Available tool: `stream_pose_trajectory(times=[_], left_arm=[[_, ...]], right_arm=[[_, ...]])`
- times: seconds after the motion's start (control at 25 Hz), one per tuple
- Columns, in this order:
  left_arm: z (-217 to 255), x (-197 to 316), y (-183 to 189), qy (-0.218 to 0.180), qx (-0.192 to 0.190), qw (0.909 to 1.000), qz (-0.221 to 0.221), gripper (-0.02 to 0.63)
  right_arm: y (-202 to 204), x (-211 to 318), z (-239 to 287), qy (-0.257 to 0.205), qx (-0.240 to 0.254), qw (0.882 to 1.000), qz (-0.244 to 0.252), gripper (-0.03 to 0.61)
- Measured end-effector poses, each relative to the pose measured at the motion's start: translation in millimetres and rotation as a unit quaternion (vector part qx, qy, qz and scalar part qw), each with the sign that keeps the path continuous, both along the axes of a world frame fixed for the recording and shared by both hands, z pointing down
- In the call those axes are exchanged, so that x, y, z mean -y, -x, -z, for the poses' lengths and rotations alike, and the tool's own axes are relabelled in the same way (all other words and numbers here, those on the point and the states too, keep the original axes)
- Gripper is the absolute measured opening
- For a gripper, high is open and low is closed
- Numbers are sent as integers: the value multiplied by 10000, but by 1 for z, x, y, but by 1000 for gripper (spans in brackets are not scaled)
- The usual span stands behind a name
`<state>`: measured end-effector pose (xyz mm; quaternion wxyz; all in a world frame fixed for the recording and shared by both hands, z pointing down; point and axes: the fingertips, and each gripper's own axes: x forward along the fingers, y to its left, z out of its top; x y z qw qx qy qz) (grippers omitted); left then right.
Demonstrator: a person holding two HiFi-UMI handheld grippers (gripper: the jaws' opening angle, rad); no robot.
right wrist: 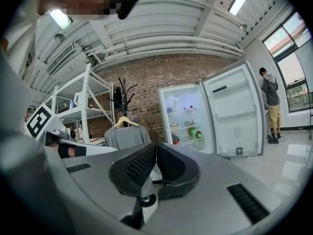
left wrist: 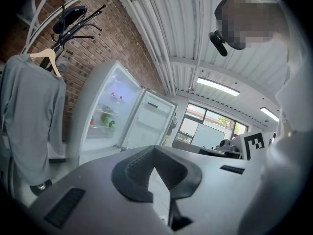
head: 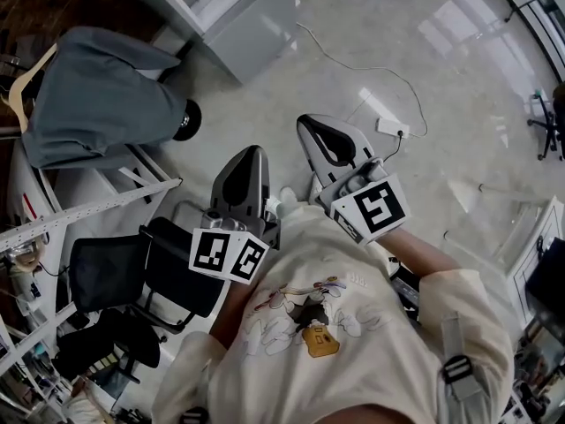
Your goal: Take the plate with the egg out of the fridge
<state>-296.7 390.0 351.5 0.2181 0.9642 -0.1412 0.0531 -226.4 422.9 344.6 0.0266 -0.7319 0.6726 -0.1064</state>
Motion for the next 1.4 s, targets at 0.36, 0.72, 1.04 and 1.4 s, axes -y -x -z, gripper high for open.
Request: stream_pose_trajectory(times=[0.36, 0.72, 1.04, 1.4], left_arm=[[-16, -19, -48, -9, 142, 9998, -145, -6], [-18, 8, -73, 50, 269, 9996, 66, -6], [-37, 80, -104, 235, 175, 9996, 49, -6], [-24, 188, -139, 316, -11, 9995, -81, -7]], right_arm=[[-45, -29, -18, -122, 183, 9996, -203, 8], [-80, -1, -20, -311, 1043, 9940, 70, 8], [-108, 72, -32, -136, 733, 9972, 72, 8], [-137, 183, -25, 56, 689, 9975, 147, 8]])
